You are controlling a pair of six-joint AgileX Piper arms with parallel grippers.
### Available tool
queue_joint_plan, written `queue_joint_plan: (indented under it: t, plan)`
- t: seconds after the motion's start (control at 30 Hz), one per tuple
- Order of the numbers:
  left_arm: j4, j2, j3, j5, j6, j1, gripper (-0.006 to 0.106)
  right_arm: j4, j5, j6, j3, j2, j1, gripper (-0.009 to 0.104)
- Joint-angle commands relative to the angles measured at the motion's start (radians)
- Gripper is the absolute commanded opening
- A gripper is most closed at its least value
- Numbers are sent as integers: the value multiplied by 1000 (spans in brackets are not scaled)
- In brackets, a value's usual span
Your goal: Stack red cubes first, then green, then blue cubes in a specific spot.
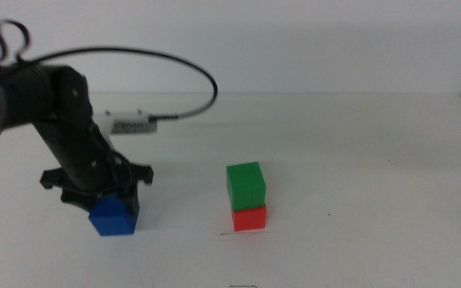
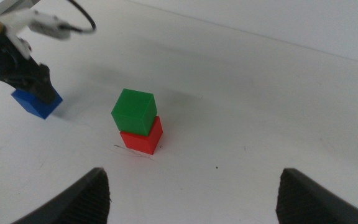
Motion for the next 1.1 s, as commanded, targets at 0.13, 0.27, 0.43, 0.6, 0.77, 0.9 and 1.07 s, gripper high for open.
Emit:
queue_joint_plan:
  t: [0.13, 0.27, 0.43, 0.6, 0.77, 0.9, 1.07]
  plan:
    - [69, -138, -175, 183, -300, -71, -2, -8, -67, -13, -27, 2, -8, 75]
    - [138, -116, -314, 322, -434, -188, -2, -8, -67, -13, -27, 2, -8, 75]
    - [138, -34, -493, 387, -465, -302, -2, -8, -67, -13, -27, 2, -8, 75]
    - [141, 67, -629, 397, -486, -386, -2, -8, -67, -13, -27, 2, -8, 75]
    - [141, 142, -736, 397, -486, -431, -2, -8, -67, -13, -27, 2, -8, 75]
    - [138, 169, -771, 397, -505, -443, -2, -8, -67, -13, -27, 2, -8, 75]
    - [119, 188, -772, 397, -509, -443, -2, -8, -67, -13, -27, 2, -8, 75]
